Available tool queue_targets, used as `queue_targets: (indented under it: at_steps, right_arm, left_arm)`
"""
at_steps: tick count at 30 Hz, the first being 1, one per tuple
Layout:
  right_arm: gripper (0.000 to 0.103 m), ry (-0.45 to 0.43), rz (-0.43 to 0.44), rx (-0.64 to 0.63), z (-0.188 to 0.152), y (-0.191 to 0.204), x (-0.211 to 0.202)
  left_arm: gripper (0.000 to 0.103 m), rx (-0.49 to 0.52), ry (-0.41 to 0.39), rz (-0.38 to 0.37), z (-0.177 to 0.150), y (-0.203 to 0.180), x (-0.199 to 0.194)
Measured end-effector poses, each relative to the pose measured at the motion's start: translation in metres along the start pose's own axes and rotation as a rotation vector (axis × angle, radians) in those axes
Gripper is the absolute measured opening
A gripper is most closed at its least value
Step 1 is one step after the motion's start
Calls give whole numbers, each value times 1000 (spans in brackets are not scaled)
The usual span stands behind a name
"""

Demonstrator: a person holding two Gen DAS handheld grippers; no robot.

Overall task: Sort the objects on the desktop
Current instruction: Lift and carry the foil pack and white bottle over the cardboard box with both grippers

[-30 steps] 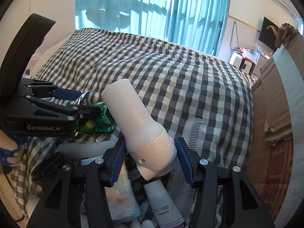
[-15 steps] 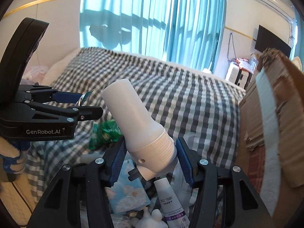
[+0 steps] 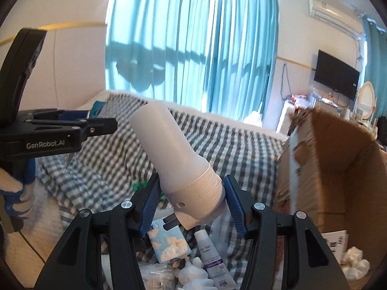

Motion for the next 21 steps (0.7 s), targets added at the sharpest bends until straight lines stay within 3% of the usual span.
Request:
queue_targets:
  at_steps: [9,21]
  right_arm:
    - [52,-115,-8,3,26,-2,-51]
    - [52,-212,-49,27,39,-10,-90]
  left_arm:
    - [61,29,-147,15,27,-17,-57]
    - [61,13,-269,7,36,-28,-109]
Point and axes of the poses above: each gripper's, at about its wrist camera, not at the fingertips, and x roughly the way its jaws point, y to its left, z to its top, the point moved 3 cm from there along x, roughly the way its jaws point, and after that the axes turned 11 degrees about -x, right-handed, at the moved point
